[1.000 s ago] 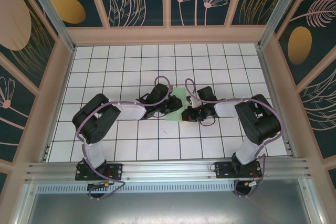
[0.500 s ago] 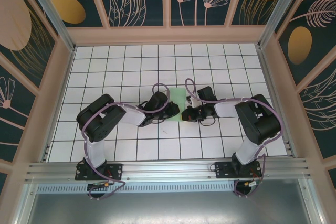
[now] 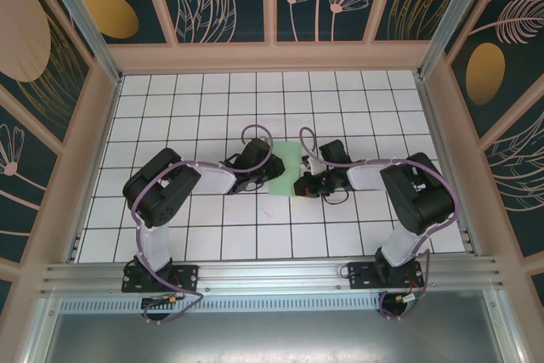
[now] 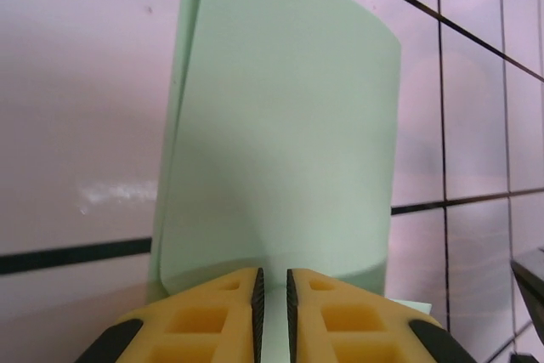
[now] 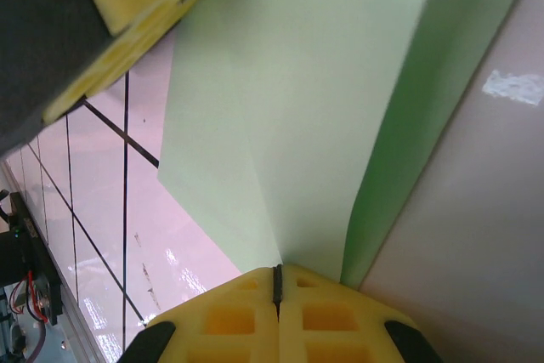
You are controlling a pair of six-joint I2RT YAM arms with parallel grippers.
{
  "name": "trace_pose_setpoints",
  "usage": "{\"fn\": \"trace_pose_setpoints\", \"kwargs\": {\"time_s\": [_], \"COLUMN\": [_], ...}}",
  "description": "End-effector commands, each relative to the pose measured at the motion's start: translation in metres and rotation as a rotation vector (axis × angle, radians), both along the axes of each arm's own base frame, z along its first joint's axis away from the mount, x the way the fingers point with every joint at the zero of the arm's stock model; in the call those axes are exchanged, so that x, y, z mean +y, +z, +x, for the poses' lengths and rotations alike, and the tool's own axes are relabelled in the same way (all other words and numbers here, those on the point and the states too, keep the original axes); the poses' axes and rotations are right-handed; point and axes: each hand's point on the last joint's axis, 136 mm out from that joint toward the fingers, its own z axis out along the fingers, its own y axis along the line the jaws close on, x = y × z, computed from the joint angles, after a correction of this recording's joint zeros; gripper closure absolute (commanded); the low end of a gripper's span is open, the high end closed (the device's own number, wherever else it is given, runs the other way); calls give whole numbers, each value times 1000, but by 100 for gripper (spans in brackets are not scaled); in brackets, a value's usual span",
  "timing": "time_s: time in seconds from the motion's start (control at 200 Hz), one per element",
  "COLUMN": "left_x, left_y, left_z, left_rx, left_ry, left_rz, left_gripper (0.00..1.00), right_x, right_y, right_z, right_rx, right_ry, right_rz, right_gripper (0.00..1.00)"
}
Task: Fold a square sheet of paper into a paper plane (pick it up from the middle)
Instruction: Fold the triangle a second time at the center of the table.
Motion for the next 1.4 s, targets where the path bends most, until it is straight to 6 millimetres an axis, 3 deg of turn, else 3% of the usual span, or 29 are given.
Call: {"fn": "trace_pose_setpoints", "kwargs": {"time_s": [0.0,0.135,0.15,0.335,0.505,0.641,0.796,0.811,0.981,1.246,1.396], "left_x": [25,32,27,31,22,3,-23,-22,-30,-17,-11], "left_y": [-23,-27,-18,1,39,66,73,64,39,-2,-19], "left_z": [6,9,17,28,35,23,3,-4,-20,-23,-23], "left_rx": [19,26,8,-40,-101,-119,-75,-51,31,100,132], "left_ry": [42,42,45,50,19,-55,-164,-173,-206,-155,-153], "left_rz": [159,189,175,190,158,20,-144,-147,-217,-132,-59], "left_gripper": [81,79,79,76,73,74,80,80,84,84,83], "right_x": [-35,-35,-35,-33,-31,-28,-25,-25,-22,-18,-8], "right_y": [-31,-32,-32,-31,-29,-25,-21,-21,-17,-6,17], "right_z": [-17,-17,-17,-15,-12,-10,-6,-5,-2,4,12], "right_rx": [87,86,87,87,85,83,76,75,71,55,28], "right_ry": [-53,-54,-55,-59,-59,-56,-58,-58,-57,-51,-47], "right_rz": [-177,-178,-178,-166,-159,-145,-135,-133,-123,-108,-59], "right_gripper": [97,97,97,97,97,97,97,97,96,96,94]}}
